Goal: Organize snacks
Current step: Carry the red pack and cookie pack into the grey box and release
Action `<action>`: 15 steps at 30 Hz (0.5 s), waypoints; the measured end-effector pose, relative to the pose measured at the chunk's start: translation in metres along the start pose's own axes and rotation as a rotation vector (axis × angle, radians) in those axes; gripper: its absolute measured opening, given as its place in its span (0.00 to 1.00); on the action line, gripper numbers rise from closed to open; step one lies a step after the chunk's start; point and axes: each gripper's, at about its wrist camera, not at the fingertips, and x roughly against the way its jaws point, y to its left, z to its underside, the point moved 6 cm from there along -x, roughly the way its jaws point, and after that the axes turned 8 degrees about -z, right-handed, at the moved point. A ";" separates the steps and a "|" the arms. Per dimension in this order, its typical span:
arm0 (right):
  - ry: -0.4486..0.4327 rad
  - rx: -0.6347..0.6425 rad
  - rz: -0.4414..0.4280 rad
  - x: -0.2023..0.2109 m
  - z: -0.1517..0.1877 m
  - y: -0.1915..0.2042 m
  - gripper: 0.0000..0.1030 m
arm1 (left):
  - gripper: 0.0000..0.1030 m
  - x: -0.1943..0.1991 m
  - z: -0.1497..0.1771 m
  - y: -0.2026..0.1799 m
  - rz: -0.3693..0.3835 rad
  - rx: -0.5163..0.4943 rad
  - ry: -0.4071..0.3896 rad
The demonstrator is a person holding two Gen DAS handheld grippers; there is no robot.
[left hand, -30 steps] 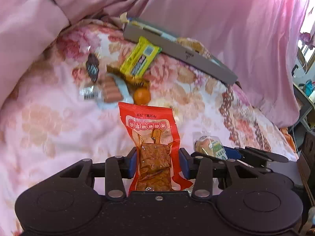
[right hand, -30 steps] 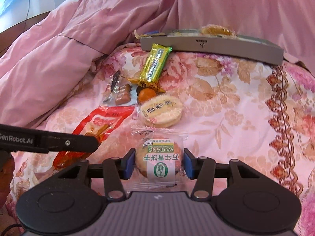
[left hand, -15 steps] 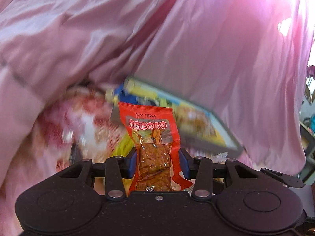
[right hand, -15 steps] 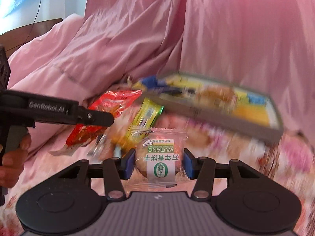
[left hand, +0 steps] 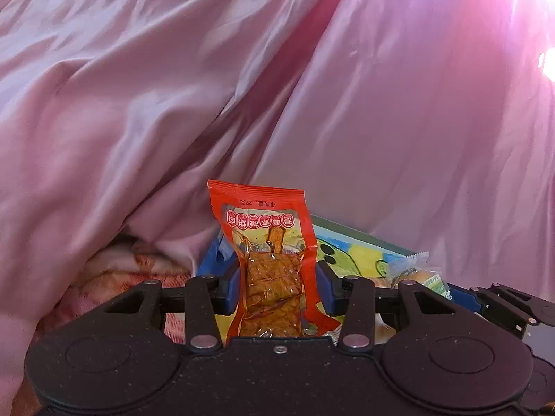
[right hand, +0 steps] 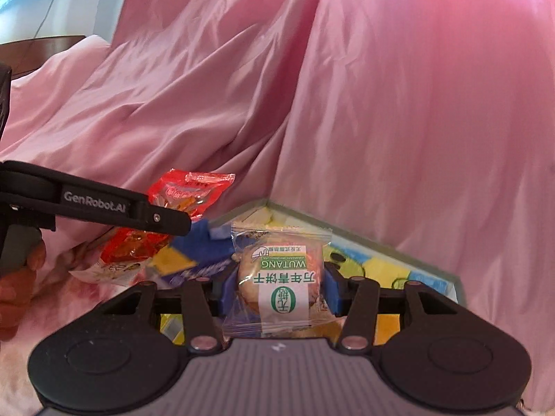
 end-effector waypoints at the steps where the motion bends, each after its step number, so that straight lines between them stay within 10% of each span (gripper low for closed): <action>1: 0.003 -0.003 0.002 -0.006 -0.001 -0.002 0.53 | 0.44 -0.005 -0.002 0.000 -0.002 -0.011 0.002; 15: 0.049 -0.011 0.036 -0.043 0.015 -0.020 0.66 | 0.59 -0.047 0.000 0.001 -0.030 -0.017 0.069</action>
